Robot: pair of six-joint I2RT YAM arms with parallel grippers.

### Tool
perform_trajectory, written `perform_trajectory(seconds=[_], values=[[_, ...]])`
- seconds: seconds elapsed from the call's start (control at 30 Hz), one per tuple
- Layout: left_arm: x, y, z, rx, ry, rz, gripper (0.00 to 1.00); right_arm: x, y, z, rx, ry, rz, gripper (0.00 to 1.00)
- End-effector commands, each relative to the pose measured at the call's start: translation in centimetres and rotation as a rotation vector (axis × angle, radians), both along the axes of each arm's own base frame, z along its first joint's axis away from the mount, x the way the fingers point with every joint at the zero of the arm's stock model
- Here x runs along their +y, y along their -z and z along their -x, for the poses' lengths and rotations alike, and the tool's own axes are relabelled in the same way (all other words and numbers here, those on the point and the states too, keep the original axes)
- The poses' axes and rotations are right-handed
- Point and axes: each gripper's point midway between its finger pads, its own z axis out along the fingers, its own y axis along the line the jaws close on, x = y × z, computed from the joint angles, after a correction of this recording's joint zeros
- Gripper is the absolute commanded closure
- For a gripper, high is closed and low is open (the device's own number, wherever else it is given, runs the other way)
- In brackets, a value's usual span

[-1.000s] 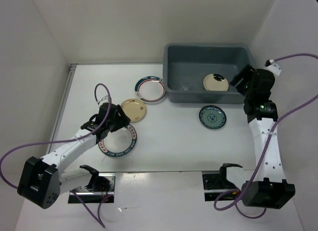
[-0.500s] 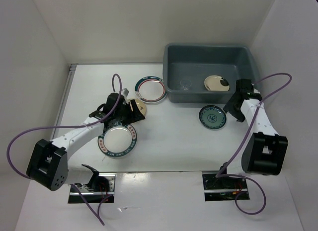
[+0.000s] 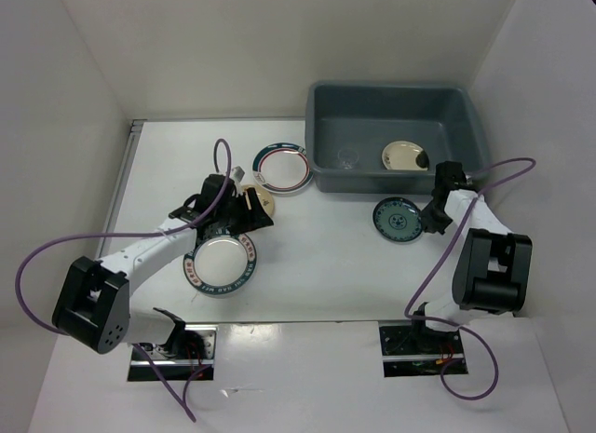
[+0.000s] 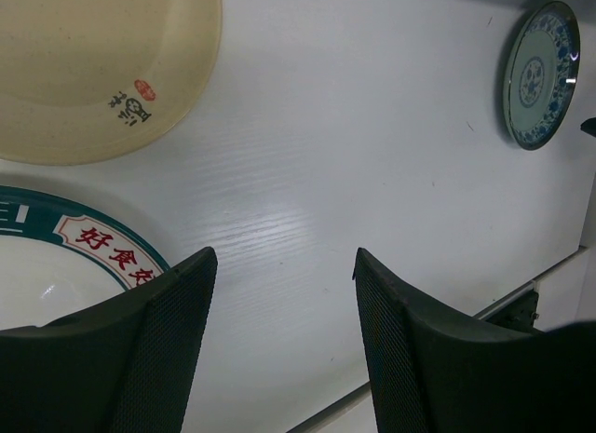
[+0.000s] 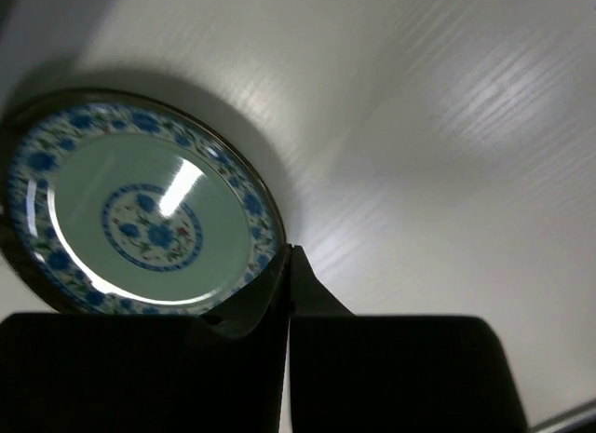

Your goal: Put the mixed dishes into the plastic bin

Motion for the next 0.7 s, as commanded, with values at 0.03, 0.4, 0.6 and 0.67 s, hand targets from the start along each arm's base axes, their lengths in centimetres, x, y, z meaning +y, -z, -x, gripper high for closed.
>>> perform_trajectory(seconds=[0.03,0.4,0.6,0.67], values=[[-0.7,-0.9,-0.7,-0.035,0.028,0.018,0.31,-1.4,-1.7,-3.0,-0.191,0.158,0.027,0.99],[-0.3,-1.0,-0.8,-0.041,0.033,-0.015,0.31,-2.4,-1.9,-4.3,-0.427,0.455,-0.023,0.99],[-0.2,-0.8,-0.7,-0.041,0.045,-0.029,0.31,-3.8,-3.0,-5.4,-0.507,0.525,0.017,0.99],[0.0,-0.8,-0.8,-0.044,0.038,-0.035,0.31,-4.2,-2.9,-5.4,-0.513,0.544,0.033,0.99]])
